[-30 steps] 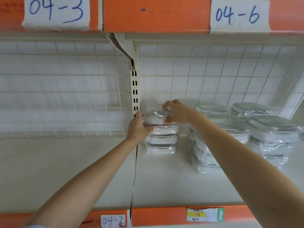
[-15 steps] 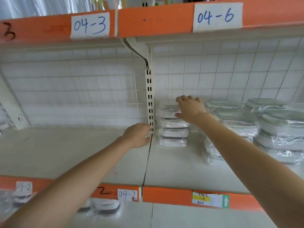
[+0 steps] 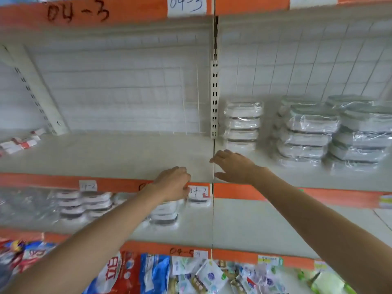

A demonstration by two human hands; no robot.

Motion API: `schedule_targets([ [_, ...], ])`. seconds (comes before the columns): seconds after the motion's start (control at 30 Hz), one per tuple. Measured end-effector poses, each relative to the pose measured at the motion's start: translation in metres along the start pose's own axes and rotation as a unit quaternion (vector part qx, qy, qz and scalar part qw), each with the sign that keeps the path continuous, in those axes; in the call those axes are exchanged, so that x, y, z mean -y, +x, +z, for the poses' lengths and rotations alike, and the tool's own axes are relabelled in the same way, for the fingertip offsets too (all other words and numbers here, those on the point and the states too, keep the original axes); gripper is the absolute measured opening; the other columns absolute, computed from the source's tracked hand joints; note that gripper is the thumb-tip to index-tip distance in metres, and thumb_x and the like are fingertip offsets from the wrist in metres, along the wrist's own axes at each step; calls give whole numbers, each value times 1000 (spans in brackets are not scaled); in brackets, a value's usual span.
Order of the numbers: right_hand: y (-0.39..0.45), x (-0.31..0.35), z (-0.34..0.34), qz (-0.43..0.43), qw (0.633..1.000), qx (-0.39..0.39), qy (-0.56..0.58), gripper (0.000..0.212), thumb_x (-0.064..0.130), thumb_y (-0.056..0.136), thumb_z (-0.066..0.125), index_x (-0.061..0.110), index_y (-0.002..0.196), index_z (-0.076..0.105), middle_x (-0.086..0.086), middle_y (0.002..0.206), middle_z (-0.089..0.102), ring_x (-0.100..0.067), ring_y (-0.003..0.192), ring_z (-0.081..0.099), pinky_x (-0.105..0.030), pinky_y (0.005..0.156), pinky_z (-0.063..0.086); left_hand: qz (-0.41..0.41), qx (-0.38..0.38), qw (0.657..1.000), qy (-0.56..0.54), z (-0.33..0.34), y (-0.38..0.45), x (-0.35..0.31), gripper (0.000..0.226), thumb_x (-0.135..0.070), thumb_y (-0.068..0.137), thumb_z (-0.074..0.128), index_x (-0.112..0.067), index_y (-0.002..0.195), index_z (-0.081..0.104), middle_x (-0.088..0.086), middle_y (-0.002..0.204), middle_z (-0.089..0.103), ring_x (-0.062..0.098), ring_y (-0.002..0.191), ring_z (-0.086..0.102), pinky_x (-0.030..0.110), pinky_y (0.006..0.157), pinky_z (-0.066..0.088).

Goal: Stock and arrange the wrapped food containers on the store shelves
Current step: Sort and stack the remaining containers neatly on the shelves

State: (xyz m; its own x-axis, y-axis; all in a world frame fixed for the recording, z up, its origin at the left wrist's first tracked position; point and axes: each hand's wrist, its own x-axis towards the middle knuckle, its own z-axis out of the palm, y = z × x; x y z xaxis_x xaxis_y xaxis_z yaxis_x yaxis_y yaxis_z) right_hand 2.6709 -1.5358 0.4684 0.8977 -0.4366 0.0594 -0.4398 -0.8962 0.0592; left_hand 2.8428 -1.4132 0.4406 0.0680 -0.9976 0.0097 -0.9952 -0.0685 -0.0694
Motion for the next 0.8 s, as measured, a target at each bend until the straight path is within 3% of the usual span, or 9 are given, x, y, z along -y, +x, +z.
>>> schedule_targets([
  [0.13, -33, 60, 32, 16, 997, 59, -43, 63, 42, 94, 47, 15, 146, 23, -6, 151, 23, -24, 137, 24, -41, 106, 32, -3, -40, 999, 9, 23, -66, 16, 41, -29, 91, 52, -11, 127, 52, 5, 136, 41, 23, 125, 42, 34, 101, 37],
  [0.23, -57, 92, 46, 34, 996, 72, -32, 65, 40, 94, 48, 15, 147, 20, -7, 156, 7, -25, 142, 12, -44, 109, 26, -12, -33, 999, -18, 36, -105, 19, 40, -26, 92, 53, -11, 129, 52, 4, 140, 39, 23, 127, 42, 35, 100, 40],
  [0.53, -95, 155, 75, 2, 994, 113, 12, 66, 40, 95, 46, 14, 149, 18, -3, 154, 16, -21, 141, 15, -39, 110, 28, -27, 16, 999, -26, 72, -188, 9, 40, -29, 93, 49, -11, 128, 52, 3, 124, 51, 20, 110, 49, 35, 90, 46],
  [0.67, -92, 168, 83, 2, 992, 126, 29, 70, 41, 95, 47, 13, 150, 14, -3, 154, 16, -21, 140, 17, -39, 111, 28, -46, 26, 998, -29, 71, -191, 21, 39, -30, 92, 50, -10, 126, 54, 5, 128, 51, 21, 115, 49, 37, 94, 45],
  [0.8, -77, 159, 99, 8, 991, 132, 32, 71, 41, 95, 47, 11, 150, 13, -4, 154, 18, -22, 140, 18, -40, 111, 29, -64, 25, 996, -49, 83, -174, 27, 35, -31, 92, 49, -8, 118, 58, 5, 121, 53, 20, 108, 51, 34, 87, 47],
])
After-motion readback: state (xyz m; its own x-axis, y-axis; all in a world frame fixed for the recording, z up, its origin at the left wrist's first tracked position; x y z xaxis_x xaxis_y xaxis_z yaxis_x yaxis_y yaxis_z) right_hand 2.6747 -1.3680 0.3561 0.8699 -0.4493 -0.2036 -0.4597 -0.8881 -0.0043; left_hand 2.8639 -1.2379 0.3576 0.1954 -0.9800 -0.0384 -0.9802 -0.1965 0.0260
